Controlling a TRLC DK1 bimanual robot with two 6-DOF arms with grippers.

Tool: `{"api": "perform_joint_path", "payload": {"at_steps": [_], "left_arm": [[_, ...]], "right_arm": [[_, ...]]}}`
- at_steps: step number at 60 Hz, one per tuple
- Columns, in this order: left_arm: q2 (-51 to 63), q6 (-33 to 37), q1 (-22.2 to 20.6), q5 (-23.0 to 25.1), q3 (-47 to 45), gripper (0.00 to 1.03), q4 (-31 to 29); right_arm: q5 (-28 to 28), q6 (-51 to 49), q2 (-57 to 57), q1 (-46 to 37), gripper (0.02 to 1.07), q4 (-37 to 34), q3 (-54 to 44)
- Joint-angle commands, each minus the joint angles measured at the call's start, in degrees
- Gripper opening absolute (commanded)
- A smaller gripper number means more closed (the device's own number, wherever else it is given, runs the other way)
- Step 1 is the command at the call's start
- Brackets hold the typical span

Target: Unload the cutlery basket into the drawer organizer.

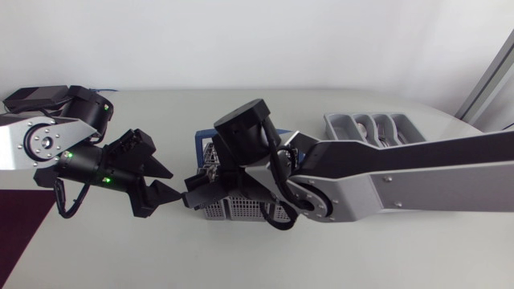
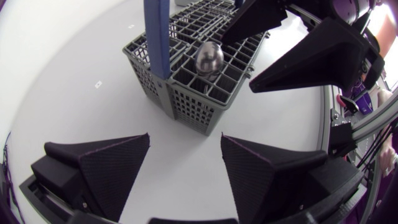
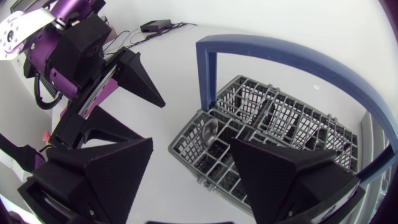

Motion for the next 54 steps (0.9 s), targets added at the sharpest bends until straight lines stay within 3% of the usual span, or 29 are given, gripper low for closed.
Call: {"api": "perform_joint_path", "payload": {"at_steps": [1,9,14,28,45,51,54], "left_arm": [[1.2,1.7,0.7,1.1,-1.2,0.98,0.6],[1.7,1.9,1.1,1.7,-1.4,0.98,0.9],[2.3,1.9,1.2,1.8,-1.3,0.98,1.5],[3.2,1.9,1.2,2.0,-1.2,0.98,2.3],[3.9,1.9,1.2,2.1,-1.0,0.98,2.5],[4.0,1.9,1.2,2.1,-0.9,0.98,2.7],[4.0,1.8,1.2,2.1,-0.9,0.98,2.7]], "right_arm": [[0.8,2.5,1.9,0.6,0.84,1.7,-1.3],[1.6,3.1,2.9,0.9,0.84,2.1,-1.1],[2.8,3.2,3.1,1.0,0.7,3.4,-1.6],[3.6,3.2,3.4,1.1,0.52,4.8,-2.2],[3.7,3.2,4.1,1.0,0.38,5.1,-2.3],[3.7,3.2,4.4,0.8,0.38,5.2,-2.3],[3.8,3.2,4.4,0.7,0.29,5.3,-2.3]]}}
